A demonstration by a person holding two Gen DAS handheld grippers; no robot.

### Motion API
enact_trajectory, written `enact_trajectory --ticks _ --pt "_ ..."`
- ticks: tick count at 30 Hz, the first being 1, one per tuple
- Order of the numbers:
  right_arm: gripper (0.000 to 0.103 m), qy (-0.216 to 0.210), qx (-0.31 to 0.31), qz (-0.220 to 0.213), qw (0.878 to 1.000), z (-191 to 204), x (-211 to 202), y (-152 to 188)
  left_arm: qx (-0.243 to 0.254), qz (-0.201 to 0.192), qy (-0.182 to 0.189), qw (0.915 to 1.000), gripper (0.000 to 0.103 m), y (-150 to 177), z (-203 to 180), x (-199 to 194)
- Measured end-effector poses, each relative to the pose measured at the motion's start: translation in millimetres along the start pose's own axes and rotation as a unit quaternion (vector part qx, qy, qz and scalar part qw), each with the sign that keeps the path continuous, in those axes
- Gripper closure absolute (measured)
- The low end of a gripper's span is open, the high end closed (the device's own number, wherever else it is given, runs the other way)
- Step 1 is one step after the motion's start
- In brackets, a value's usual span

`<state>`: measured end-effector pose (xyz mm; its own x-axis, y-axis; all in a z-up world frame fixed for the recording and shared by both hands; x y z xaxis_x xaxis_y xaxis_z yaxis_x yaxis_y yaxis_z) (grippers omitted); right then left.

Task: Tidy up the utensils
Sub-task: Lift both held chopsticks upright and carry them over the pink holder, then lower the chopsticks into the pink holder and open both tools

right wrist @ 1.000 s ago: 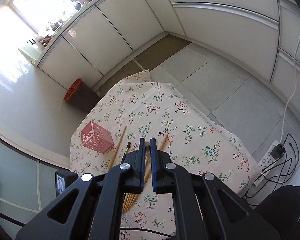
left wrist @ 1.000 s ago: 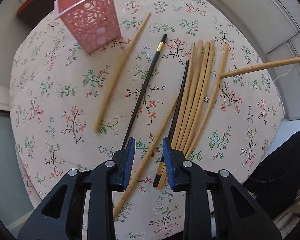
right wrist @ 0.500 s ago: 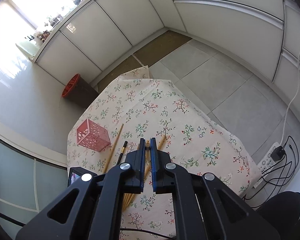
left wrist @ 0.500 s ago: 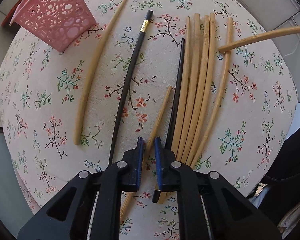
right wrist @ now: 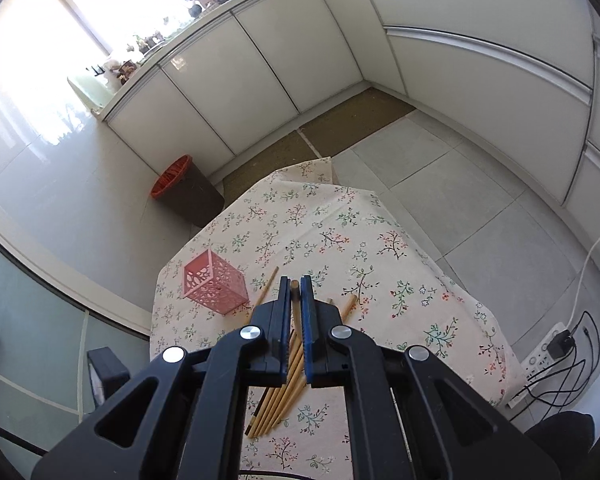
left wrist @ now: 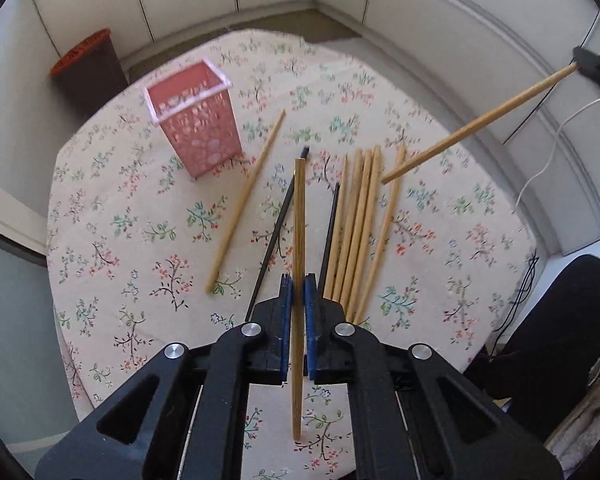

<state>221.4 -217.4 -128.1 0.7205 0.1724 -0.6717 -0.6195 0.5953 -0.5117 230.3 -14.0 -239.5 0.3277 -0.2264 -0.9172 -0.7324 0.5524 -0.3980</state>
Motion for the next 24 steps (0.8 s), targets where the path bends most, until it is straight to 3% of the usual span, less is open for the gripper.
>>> enact_trajectory --ticks 5,12,18,24 --pt "0.098 -0.023 -0.028 -0.02 0.999 28.7 -28.0 -18.4 -0.031 -0.1 -0.006 0.9945 0.098 -25.0 -0.2 -68.9" --pt "0.098 -0.058 -0.055 -0.046 0.996 79.9 -46.1 -69.4 -0.053 -0.195 -0.041 0.9786 0.098 -88.7 11.8 -132.0" --pt "0.098 -0.09 -0.081 -0.061 0.991 133.5 -23.8 -104.7 -0.087 -0.25 -0.081 0.9608 0.098 -136.9 39.4 -166.1" --pt "0.098 -0.106 -0.096 -0.049 0.988 156.6 19.9 -114.7 -0.129 -0.267 -0.133 0.9457 0.098 -175.3 80.7 -156.0"
Point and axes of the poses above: each gripper's, at about its wrist camera, not at the fingertips, and x roughly the way its jaws point, z to its left, y to its underside, the point moved 5 cm from there along x, roughly the way its jaws point, and after that the axes turned 6 degrees about x, right-handed, at the moved point
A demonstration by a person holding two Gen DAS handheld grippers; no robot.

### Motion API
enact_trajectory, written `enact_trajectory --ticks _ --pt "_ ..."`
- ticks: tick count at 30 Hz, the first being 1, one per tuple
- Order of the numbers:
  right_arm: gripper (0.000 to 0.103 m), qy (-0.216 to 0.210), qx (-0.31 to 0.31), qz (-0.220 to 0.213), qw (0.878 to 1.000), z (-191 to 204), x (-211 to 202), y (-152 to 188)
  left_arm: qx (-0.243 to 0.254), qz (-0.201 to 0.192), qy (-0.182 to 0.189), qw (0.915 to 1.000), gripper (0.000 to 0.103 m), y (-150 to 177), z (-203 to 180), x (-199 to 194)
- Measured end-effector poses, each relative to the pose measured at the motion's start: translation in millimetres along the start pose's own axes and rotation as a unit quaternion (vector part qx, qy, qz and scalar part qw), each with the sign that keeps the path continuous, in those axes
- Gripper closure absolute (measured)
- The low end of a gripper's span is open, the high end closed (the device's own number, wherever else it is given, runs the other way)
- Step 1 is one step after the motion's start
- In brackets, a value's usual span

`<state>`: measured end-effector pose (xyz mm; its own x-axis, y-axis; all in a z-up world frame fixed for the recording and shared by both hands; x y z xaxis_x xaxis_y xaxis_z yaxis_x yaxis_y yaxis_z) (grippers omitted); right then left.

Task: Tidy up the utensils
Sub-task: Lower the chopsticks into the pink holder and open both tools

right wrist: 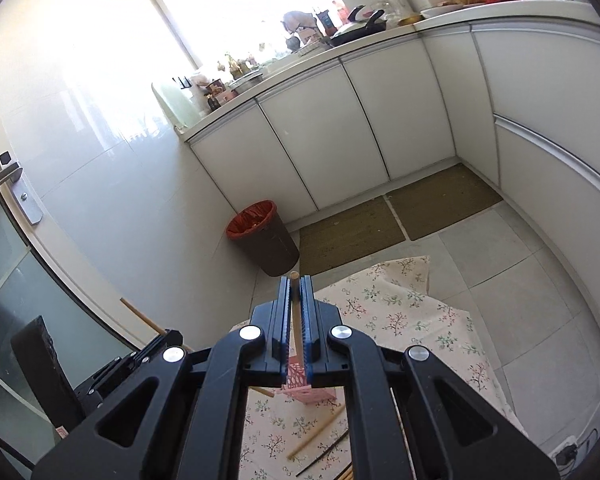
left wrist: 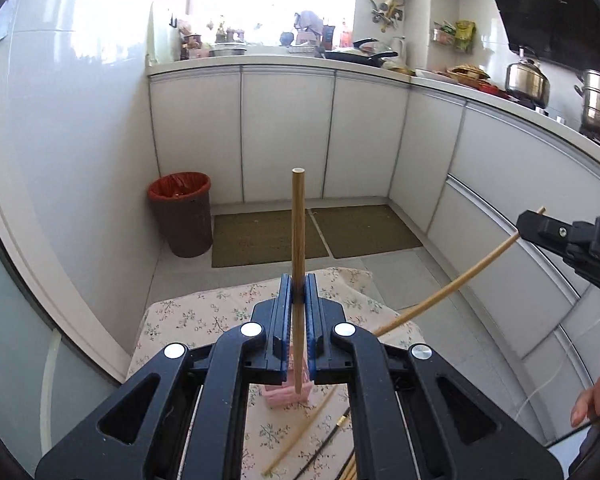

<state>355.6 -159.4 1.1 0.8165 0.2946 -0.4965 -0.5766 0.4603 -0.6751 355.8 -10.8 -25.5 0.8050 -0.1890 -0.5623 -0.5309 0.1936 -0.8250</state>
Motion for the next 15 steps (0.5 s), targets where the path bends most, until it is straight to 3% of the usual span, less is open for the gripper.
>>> enact_trajectory --ticks 4,9,13,15 --pt "0.098 -0.001 -0.012 0.02 1.0 2.1 35.9 8.7 -0.015 0.019 -0.013 0.9996 0.098 6.7 10.9 37.6" --pt "0.098 0.005 -0.029 0.039 0.999 6.4 74.8 24.6 -0.038 0.053 0.002 0.9979 0.097 42.5 20.3 77.6" --pt "0.098 0.009 -0.041 0.047 0.998 10.6 94.3 32.6 -0.074 0.031 0.005 0.9968 0.082 56.1 33.7 66.9" --pt "0.098 0.009 -0.045 0.05 0.998 11.8 101.0 35.4 -0.088 0.008 0.003 0.9961 0.082 50.1 41.7 51.1"
Point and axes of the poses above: each gripper's, at about its wrist camera, not at the fingertips, and x roughly the way its jaws point, z to its left, y to its underside, the point moved 5 cm from there along x, roughly the way its jaws point, and after that the axes turned 6 degrees about x, right-handed, at the moved point
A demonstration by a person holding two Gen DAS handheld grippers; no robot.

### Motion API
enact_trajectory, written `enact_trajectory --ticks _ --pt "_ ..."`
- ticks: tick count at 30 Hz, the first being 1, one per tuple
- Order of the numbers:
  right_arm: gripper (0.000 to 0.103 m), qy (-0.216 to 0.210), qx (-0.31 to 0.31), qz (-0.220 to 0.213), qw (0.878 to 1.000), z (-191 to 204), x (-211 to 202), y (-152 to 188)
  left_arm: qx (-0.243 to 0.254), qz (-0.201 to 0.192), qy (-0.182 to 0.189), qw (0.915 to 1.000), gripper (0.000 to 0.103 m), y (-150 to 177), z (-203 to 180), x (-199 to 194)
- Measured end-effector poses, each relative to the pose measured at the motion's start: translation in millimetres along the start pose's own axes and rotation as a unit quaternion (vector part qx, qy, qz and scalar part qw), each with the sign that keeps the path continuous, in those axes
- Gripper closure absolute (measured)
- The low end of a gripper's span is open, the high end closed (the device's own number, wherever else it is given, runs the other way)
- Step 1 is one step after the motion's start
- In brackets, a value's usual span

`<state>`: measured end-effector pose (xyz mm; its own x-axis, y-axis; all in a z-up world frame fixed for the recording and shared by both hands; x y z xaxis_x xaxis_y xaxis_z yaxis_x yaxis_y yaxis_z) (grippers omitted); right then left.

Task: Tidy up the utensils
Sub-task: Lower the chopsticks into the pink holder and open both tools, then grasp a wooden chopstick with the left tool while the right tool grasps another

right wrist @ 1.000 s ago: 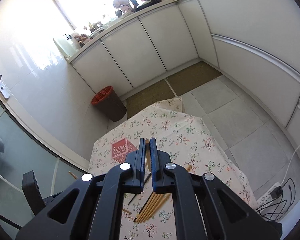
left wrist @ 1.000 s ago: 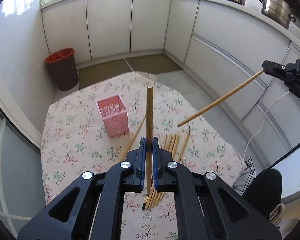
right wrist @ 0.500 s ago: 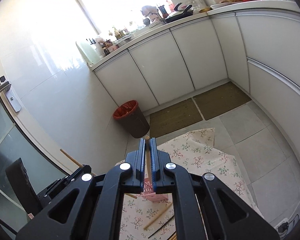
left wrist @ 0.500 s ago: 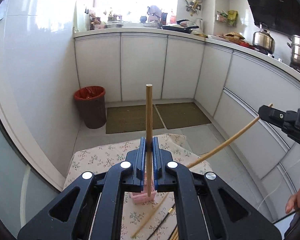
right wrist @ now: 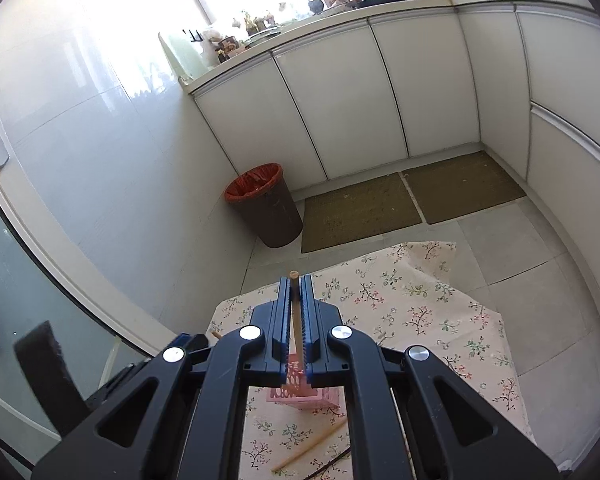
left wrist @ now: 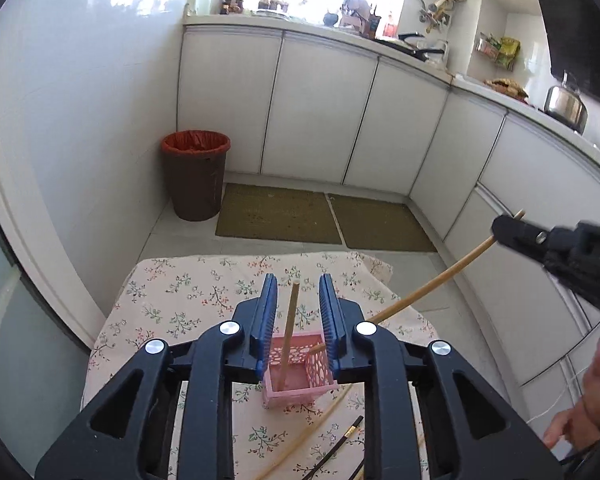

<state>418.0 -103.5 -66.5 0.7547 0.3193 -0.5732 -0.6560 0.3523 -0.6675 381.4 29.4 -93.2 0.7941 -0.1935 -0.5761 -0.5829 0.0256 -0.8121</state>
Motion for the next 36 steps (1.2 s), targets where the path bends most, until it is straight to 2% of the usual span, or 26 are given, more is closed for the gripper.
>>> enact_trajectory --ticks 1,4,5,7,9,10,11,13,18,23,25,30,33,35,36 --pt "0.098 0.001 -0.001 0.001 1.0 1.4 3.0 1.2 -0.007 -0.015 0.0 0.9999 0.08 -5.2 2.9 -10.2" --pt "0.098 0.001 -0.007 0.006 1.0 5.2 12.9 8.1 -0.026 -0.052 -0.005 0.9983 0.067 -13.8 11.7 -38.5" --pt "0.097 0.001 -0.011 0.01 1.0 6.7 17.3 11.6 -0.03 -0.058 -0.008 0.9978 0.059 -16.3 13.9 -43.4" --pt "0.094 0.005 -0.015 0.017 1.0 7.9 25.2 20.0 -0.039 -0.064 -0.009 0.9972 0.053 -15.5 17.5 -50.6" --pt "0.093 -0.005 -0.015 0.02 1.0 7.8 26.6 25.8 -0.037 -0.055 -0.017 0.9976 0.053 -12.7 20.2 -49.1" --pt "0.089 -0.007 -0.013 0.017 1.0 7.0 24.4 26.9 -0.035 -0.051 -0.024 0.9978 0.053 -12.3 21.3 -47.8" --pt "0.079 -0.004 -0.01 0.011 1.0 5.8 20.8 27.1 -0.035 -0.049 -0.028 0.9978 0.053 -12.0 21.7 -45.9" --pt "0.068 0.004 -0.009 0.001 1.0 2.4 11.9 27.3 -0.031 -0.037 -0.023 0.9986 0.053 -8.3 20.0 -43.7" --pt "0.066 0.034 -0.021 -0.011 0.999 -7.2 -9.8 34.0 -0.01 -0.026 -0.027 0.9992 0.053 -2.0 9.0 -47.8" --pt "0.055 0.055 -0.021 -0.027 0.998 -21.0 -37.6 45.9 0.008 -0.021 -0.036 0.9991 0.039 10.2 -3.8 -52.5" --pt "0.05 0.06 -0.018 -0.031 0.998 -27.0 -48.5 52.0 0.014 -0.015 -0.035 0.9992 0.039 17.1 -10.1 -53.2" --pt "0.043 0.087 -0.018 -0.032 0.996 -43.6 -68.6 70.9 0.032 -0.007 -0.036 0.9988 0.028 32.9 -29.0 -59.6" --pt "0.033 0.095 -0.013 -0.037 0.995 -55.9 -80.9 82.6 0.043 -0.008 -0.03 0.9986 0.018 38.2 -40.0 -63.7" --pt "0.015 0.099 -0.007 -0.045 0.994 -68.2 -91.5 91.2 0.058 -0.013 -0.036 0.9976 0.007 43.3 -47.1 -65.0" --pt "0.012 0.103 -0.004 -0.048 0.994 -75.3 -96.3 96.0 0.065 -0.012 -0.038 0.9971 0.007 46.6 -49.7 -63.8"
Point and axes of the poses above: each gripper's, at about its wrist camera, not at the fingertips, and x roughly the way its jaws point, z to its left, y to its underside, the point moved 5 cm from there along x, roughly the way its jaws point, and after that the axes turned 6 degrees about x, right-handed, at the moved point
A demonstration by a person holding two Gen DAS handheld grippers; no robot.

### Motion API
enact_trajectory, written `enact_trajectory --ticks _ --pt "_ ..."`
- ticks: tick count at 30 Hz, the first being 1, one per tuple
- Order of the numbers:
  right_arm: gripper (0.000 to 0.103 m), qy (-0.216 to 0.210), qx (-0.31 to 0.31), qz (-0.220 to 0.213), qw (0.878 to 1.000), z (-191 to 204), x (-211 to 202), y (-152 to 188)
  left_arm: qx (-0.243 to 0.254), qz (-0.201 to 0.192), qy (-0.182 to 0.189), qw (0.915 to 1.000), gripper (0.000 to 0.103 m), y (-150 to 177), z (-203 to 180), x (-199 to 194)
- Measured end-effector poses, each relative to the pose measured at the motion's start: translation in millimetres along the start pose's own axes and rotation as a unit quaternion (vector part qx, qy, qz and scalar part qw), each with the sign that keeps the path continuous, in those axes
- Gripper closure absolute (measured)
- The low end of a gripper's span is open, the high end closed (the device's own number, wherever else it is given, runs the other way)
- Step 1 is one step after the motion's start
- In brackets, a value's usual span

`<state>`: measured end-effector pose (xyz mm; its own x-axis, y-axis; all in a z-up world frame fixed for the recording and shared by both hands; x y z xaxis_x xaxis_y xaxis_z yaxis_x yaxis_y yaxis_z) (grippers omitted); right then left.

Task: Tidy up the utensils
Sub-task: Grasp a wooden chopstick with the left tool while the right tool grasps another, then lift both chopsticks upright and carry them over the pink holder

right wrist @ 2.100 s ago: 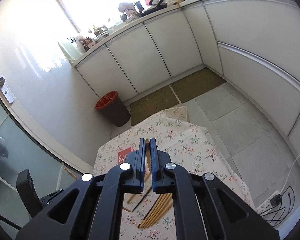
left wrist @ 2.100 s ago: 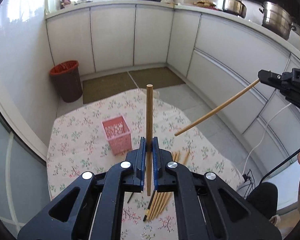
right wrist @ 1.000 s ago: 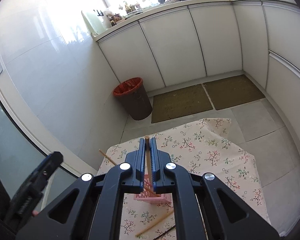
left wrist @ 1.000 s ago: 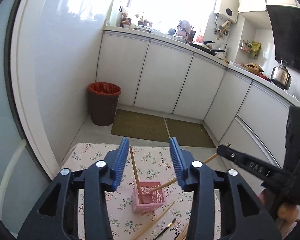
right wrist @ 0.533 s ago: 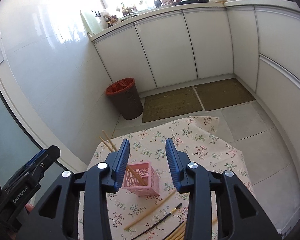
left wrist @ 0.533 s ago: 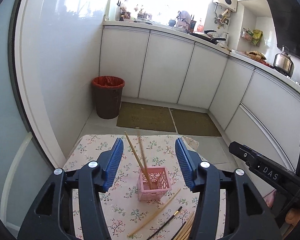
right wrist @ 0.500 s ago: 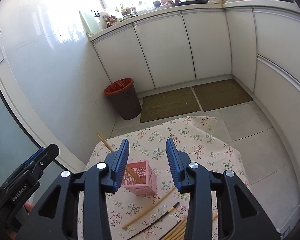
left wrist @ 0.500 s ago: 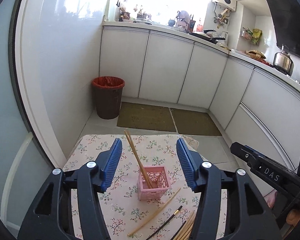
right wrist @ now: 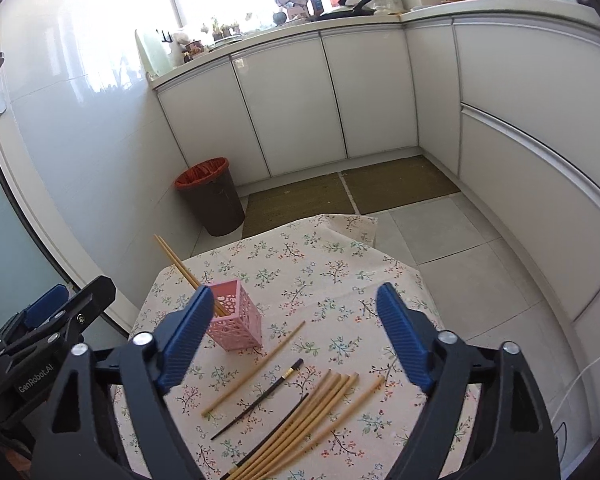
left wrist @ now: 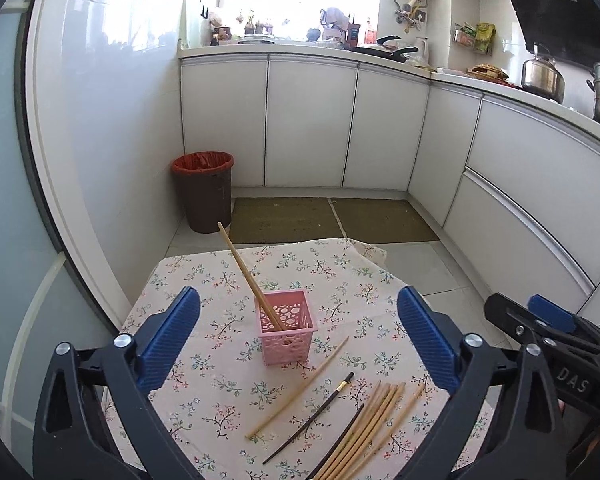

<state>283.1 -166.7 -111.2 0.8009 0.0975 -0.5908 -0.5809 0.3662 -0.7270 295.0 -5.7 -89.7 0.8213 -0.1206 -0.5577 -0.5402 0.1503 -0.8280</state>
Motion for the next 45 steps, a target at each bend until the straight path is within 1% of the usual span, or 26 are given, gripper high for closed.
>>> enact_trajectory --ticks 1,2,6,8,10,13,15,16,18,21,22,23,24,25,26,27,29,32,34,36,37,39,40,42,43,45 --pt "0.008 0.006 0.002 0.0 1.0 -8.3 -2.8 5.1 0.006 0.006 0.002 1.0 0.007 3.6 -4.0 3.2" --pt "0.007 0.015 0.004 0.005 1.0 -17.5 -4.3 10.8 0.012 0.017 0.007 0.9998 0.007 7.0 -8.6 8.1" --pt "0.007 0.04 0.017 0.049 0.998 -55.4 -2.5 37.7 0.04 0.07 0.031 0.9963 0.007 23.4 -25.8 32.8" --pt "0.007 0.049 0.033 0.073 0.996 -75.2 0.0 50.7 0.058 0.092 0.041 0.9932 0.007 35.8 -37.7 41.2" --pt "0.007 0.055 0.055 0.103 0.992 -93.9 4.7 64.4 0.08 0.119 0.057 0.988 0.007 49.3 -51.6 51.8" --pt "0.007 0.057 0.094 0.146 0.983 -117.2 14.6 79.4 0.114 0.176 0.079 0.9746 0.007 73.2 -69.8 74.9" --pt "0.007 0.064 0.108 0.171 0.977 -128.9 23.7 90.0 0.125 0.209 0.085 0.9661 0.007 88.6 -77.6 91.6" --pt "0.007 0.066 0.114 0.187 0.973 -134.7 29.6 96.1 0.127 0.225 0.094 0.9615 0.007 95.4 -80.6 98.3" --pt "0.007 0.069 0.139 0.219 0.963 -146.5 40.6 109.2 0.128 0.257 0.113 0.9513 0.007 108.2 -87.6 111.6" --pt "0.007 0.071 0.185 0.259 0.945 -164.8 54.1 126.1 0.126 0.299 0.126 0.9374 0.009 125.7 -97.3 134.7" --pt "0.007 0.068 0.197 0.269 0.94 -169.4 56.3 129.4 0.123 0.311 0.132 0.9331 0.016 130.1 -100.3 141.7" --pt "0.007 0.065 0.209 0.276 0.936 -172.9 58.3 132.3 0.116 0.324 0.138 0.9288 0.027 134.6 -102.7 149.9" --pt "0.007 0.064 0.216 0.28 0.933 -174.7 58.9 133.8 0.106 0.338 0.143 0.9242 0.033 139.3 -104.9 158.3" --pt "0.007 0.064 0.22 0.282 0.932 -176.3 59.7 135.3 0.098 0.352 0.151 0.9184 0.044 143.7 -108.1 167.2" --pt "0.007 0.065 0.22 0.284 0.931 -176.7 60.6 135.8 0.096 0.361 0.154 0.9147 0.051 147.0 -111.8 175.0" --pt "0.007 0.065 0.219 0.286 0.931 -176.7 61.0 135.2 0.099 0.364 0.15 0.9138 0.053 149.1 -115.2 180.9" --pt "0.007 0.064 0.216 0.289 0.93 -175.7 62.2 135.1 0.11 0.366 0.139 0.9134 0.062 152.5 -121.8 192.6" --pt "0.007 0.065 0.21 0.289 0.932 -176.3 65.2 131.3 0.122 0.37 0.127 0.9124 0.07 155.9 -127.8 204.6" --pt "0.007 0.069 0.211 0.287 0.932 -177.6 68.4 129.2 0.123 0.376 0.129 0.9093 0.073 158.6 -130.4 210.1" --pt "0.007 0.07 0.216 0.29 0.93 -179.0 73.5 128.0 0.128 0.377 0.125 0.9087 0.075 161.6 -130.6 215.2" --pt "0.007 0.07 0.219 0.292 0.928 -179.0 76.4 128.2 0.127 0.374 0.128 0.9095 0.076 161.5 -130.8 216.2" --pt "0.007 0.073 0.222 0.297 0.926 -177.5 82.7 129.1 0.128 0.374 0.123 0.9103 0.087 161.4 -129.2 219.0" --pt "0.007 0.075 0.223 0.298 0.925 -176.6 85.6 129.6 0.131 0.38 0.12 0.9079 0.09 164.8 -127.7 221.7" --pt "0.007 0.079 0.225 0.299 0.924 -174.0 90.6 130.6 0.136 0.376 0.125 0.908 0.091 166.4 -126.1 223.2" --pt "0.007 0.082 0.225 0.299 0.923 -172.2 93.9 130.7 0.139 0.377 0.129 0.9068 0.095 166.2 -125.6 222.4" --pt "0.007 0.093 0.224 0.3 0.923 -168.7 103.0 130.5 0.128 0.376 0.135 0.908 0.097 165.8 -122.9 222.3"
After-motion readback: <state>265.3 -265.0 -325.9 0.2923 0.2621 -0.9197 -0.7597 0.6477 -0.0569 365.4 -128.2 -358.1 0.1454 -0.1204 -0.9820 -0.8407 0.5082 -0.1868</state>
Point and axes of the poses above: each gripper's, at about its wrist camera, not at the fingertips, and x roughly the way its jaws point, z to its left, y to its underside, the point moved 5 cm from there along x, roughly the way its jaws point, and after that the axes turned 6 degrees about x, right-handed, at the moved point
